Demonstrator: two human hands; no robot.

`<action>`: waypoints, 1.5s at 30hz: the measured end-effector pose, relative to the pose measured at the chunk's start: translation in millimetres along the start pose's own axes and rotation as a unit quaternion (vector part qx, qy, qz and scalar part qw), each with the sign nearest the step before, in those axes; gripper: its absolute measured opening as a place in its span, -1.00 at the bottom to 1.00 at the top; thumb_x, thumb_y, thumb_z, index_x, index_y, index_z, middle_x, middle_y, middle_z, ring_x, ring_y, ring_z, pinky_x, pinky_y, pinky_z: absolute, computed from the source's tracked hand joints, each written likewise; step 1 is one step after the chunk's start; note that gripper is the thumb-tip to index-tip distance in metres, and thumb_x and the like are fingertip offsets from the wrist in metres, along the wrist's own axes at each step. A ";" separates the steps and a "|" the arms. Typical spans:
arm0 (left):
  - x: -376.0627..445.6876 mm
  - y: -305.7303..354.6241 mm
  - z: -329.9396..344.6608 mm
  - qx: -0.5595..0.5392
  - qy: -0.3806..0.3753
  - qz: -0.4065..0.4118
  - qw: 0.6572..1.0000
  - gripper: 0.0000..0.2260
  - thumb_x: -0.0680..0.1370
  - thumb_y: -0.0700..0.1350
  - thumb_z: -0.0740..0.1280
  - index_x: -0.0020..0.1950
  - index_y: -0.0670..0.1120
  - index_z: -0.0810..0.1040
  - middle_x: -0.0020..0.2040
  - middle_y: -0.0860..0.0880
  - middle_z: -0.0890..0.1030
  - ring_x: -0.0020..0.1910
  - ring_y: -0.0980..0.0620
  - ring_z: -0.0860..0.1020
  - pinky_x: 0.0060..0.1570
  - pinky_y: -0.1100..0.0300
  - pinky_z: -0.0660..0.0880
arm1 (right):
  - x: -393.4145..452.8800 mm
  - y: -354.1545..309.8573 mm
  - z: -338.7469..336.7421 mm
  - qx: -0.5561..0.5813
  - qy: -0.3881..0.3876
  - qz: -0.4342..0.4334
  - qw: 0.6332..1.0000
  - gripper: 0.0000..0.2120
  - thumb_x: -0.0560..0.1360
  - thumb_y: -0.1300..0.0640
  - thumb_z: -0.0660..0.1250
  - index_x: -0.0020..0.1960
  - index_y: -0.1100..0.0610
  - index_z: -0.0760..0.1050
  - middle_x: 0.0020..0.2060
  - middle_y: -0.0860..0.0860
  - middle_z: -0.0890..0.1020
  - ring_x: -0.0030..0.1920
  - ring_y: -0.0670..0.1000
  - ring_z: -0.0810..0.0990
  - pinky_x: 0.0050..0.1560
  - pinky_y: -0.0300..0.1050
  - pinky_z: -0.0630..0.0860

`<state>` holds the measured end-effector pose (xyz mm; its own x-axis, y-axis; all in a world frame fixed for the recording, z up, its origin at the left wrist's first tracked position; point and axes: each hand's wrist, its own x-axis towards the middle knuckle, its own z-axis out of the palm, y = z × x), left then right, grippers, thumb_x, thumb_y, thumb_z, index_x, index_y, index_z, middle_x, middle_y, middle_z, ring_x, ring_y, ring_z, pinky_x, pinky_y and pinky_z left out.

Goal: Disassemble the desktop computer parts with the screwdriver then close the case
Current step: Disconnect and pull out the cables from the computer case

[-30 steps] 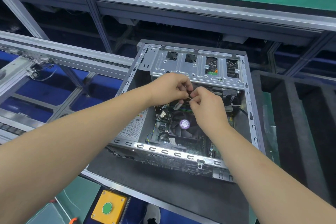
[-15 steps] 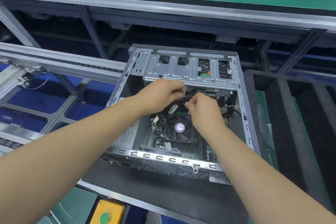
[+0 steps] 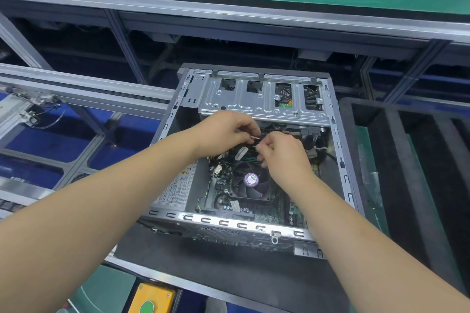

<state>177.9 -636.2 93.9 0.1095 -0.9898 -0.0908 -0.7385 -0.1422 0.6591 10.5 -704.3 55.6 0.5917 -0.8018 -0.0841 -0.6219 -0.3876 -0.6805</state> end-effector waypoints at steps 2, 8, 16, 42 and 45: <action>-0.4 -2.1 0.9 -0.013 0.021 -0.015 1.000 -0.86 0.61 -0.19 0.35 0.04 0.02 0.66 -0.13 0.12 0.72 -0.10 0.27 0.66 -0.02 0.25 0.58 | -0.2 0.9 0.5 0.004 0.001 0.006 1.000 -0.89 0.66 0.11 0.31 -0.01 0.09 0.58 -0.17 0.02 0.71 -0.10 0.06 0.67 0.00 0.03 0.60; -2.2 -1.4 6.6 0.040 0.067 -0.023 0.997 -0.85 0.63 -0.16 0.25 -0.02 0.07 0.55 -0.21 0.08 0.68 -0.31 0.30 0.64 -0.31 0.22 0.47 | -2.7 0.5 -0.6 -0.029 0.057 0.001 0.998 -0.92 0.61 0.17 0.29 0.02 0.10 0.57 -0.14 0.04 0.65 -0.15 0.08 0.59 -0.18 -0.03 0.52; -7.5 -1.3 11.2 0.239 0.201 -0.024 0.950 -0.86 0.64 -0.01 0.22 0.14 0.06 0.54 -0.12 0.07 0.69 -0.14 -0.06 0.62 -0.17 0.02 0.54 | -11.2 -6.3 -10.7 0.025 0.146 -0.015 0.989 -0.92 0.51 0.12 0.34 -0.13 0.06 0.45 -0.32 -0.03 0.56 -0.26 0.04 0.53 -0.27 0.00 0.48; -3.9 -8.5 0.9 -0.285 0.112 -0.001 0.952 -0.86 0.67 -0.18 0.29 0.02 -0.21 0.60 -0.19 -0.16 0.71 -0.26 -0.12 0.69 -0.31 0.16 0.59 | -6.4 -13.4 -5.5 0.261 -0.111 -0.013 0.959 -0.92 0.65 0.20 0.35 -0.03 0.16 0.55 -0.27 0.08 0.74 -0.34 0.06 0.66 -0.39 -0.17 0.48; -2.4 -10.6 0.1 -0.308 0.135 -0.006 0.942 -0.89 0.65 -0.19 0.33 0.01 -0.23 0.58 -0.18 -0.18 0.70 -0.27 -0.10 0.69 -0.37 0.21 0.56 | -6.4 -13.4 -8.1 0.276 -0.117 -0.001 0.954 -0.88 0.66 0.20 0.33 -0.04 0.19 0.54 -0.38 0.05 0.66 -0.48 0.05 0.54 -0.49 -0.28 0.36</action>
<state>185.4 -632.4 87.1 0.3419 -0.9390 0.0367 -0.2194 -0.0418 0.9747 10.9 -697.7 71.2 0.7313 -0.6522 -0.1994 -0.2940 -0.0376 -0.9551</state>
